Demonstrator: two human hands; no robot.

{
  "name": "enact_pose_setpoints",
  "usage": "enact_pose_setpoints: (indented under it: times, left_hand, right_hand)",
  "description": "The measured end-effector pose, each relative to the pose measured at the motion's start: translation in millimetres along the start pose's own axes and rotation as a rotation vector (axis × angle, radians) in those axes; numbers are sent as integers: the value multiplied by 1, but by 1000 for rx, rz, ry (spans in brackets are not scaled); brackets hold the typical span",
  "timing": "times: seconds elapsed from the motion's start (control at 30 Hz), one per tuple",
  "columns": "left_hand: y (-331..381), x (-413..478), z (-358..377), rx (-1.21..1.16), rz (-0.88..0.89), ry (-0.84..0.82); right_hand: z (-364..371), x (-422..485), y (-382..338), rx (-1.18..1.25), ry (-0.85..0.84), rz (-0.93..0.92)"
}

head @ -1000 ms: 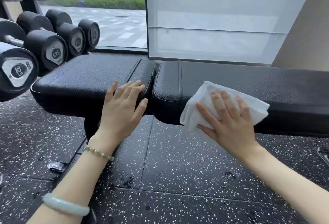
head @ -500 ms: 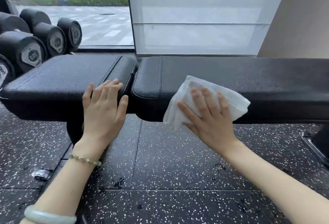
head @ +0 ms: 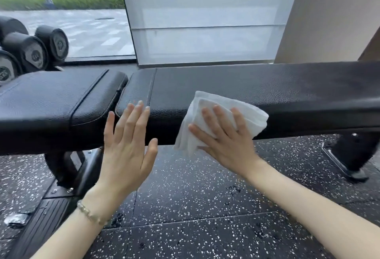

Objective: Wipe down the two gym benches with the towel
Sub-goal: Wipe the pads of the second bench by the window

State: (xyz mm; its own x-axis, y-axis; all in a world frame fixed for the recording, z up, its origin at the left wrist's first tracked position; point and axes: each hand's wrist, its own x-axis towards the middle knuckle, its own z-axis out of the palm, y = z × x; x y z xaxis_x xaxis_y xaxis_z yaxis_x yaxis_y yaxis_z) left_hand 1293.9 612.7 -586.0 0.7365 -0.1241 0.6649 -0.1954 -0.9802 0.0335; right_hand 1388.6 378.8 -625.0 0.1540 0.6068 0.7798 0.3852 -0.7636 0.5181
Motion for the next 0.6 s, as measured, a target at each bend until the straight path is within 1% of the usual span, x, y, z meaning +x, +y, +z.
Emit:
enact_pose_setpoints:
  times: [0.07, 0.13, 0.2, 0.3, 0.37, 0.5, 0.6]
  left_hand:
    - [14, 4, 8, 7, 52, -20]
    - [24, 9, 16, -12, 43, -36]
    - [28, 10, 20, -43, 20, -56]
    - [27, 10, 21, -43, 16, -79]
    - [25, 10, 20, -31, 20, -96]
    - [24, 9, 22, -3, 34, -87]
    - [28, 10, 23, -29, 21, -53]
  right_hand:
    - [-1, -24, 26, -32, -31, -23]
    - [-1, -29, 30, -29, -35, 15]
    - [1, -16, 10, -16, -38, 69]
    - [5, 16, -33, 51, -38, 83]
    - [4, 26, -39, 88, -17, 64]
    - [2, -12, 6, -29, -9, -86]
    - [1, -44, 38, -98, -39, -106]
